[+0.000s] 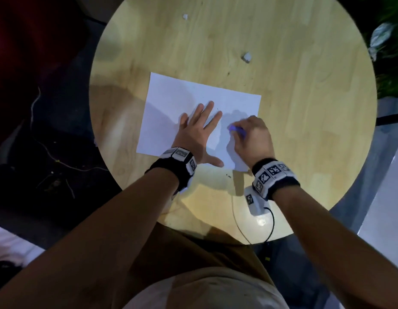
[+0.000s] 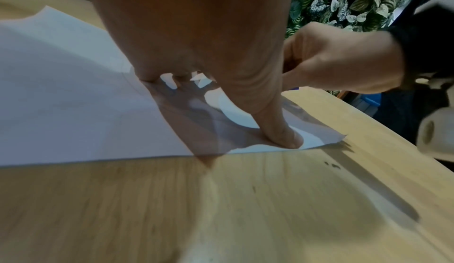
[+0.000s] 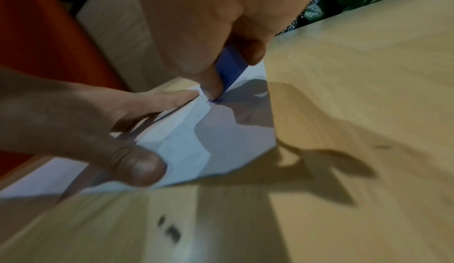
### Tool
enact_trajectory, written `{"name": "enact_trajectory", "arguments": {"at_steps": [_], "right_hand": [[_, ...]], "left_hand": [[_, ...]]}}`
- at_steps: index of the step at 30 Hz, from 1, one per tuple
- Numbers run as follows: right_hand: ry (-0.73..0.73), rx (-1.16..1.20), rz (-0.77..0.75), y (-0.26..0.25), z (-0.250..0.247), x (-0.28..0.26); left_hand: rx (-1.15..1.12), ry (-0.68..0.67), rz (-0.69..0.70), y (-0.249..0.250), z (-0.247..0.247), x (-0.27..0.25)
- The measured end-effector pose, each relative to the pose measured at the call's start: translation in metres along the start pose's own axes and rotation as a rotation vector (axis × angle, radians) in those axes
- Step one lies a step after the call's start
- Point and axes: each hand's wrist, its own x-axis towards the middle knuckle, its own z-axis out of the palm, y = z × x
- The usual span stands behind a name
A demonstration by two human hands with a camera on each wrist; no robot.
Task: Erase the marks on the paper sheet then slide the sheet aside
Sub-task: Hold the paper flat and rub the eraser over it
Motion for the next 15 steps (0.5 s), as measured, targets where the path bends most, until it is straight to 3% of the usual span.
{"name": "enact_trajectory", "arguments": {"at_steps": [2,4,6,11,15], "right_hand": [[-0.005,0.029,0.001,-0.005,0.006,-0.020],[-0.099,0.053,-0.045,-0.018,0.007,-0.056],[-0.159,0.042,-0.096,-0.017,0.002,-0.058],[0.047,0.001,0.044,-0.001,-0.003,0.008],[-0.021,0.059,-0.005,-0.016,0.005,-0.047]], "left_hand": [[0.000,-0.001,-0.003,0.001,0.001,0.001],[-0.012,0.001,-0.007,0.001,0.001,0.001],[-0.020,-0.003,-0.009,0.001,-0.001,0.001],[-0.024,-0.018,-0.011,0.000,-0.001,0.000],[-0.029,-0.007,-0.011,0.001,0.000,0.000]]}}
